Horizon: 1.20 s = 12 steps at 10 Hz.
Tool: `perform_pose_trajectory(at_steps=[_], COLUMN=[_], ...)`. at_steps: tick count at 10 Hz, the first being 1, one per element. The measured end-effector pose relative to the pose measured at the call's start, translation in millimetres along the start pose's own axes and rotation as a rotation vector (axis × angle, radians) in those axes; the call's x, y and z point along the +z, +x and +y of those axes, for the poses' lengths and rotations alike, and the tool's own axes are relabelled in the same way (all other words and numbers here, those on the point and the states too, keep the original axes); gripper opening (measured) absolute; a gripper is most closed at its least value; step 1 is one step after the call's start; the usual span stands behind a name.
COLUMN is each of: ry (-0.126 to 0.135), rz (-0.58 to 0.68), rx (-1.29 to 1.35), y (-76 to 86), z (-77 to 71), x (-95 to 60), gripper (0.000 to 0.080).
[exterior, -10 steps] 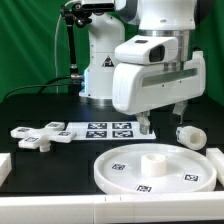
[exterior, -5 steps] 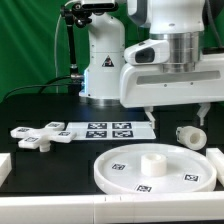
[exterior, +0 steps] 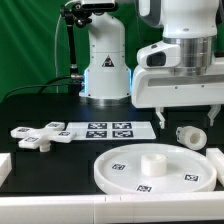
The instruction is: Assemble round table
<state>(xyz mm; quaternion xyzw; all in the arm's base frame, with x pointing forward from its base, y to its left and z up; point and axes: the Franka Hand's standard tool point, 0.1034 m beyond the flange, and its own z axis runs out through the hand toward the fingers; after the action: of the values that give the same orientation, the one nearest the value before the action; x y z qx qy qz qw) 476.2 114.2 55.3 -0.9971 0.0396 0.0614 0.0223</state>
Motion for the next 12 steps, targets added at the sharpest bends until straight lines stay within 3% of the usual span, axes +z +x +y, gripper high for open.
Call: perform_pose_trajectory(at_steps=[1,4,8,12], ry=[-0.005,0.013,-0.004,-0.022], rz=[-0.083,-0.279,-0.547,-0.785], rx=[-0.004,-0.008,-0.006,-0.017], y=[-3.1,6.2,-2.7,-8.6], z=[-2.3,-15.7,-11.5,-12.8], x=[0.7,-4.0,0.6,18.7], gripper=[0.0649,0.0649,0.0649,0.0649])
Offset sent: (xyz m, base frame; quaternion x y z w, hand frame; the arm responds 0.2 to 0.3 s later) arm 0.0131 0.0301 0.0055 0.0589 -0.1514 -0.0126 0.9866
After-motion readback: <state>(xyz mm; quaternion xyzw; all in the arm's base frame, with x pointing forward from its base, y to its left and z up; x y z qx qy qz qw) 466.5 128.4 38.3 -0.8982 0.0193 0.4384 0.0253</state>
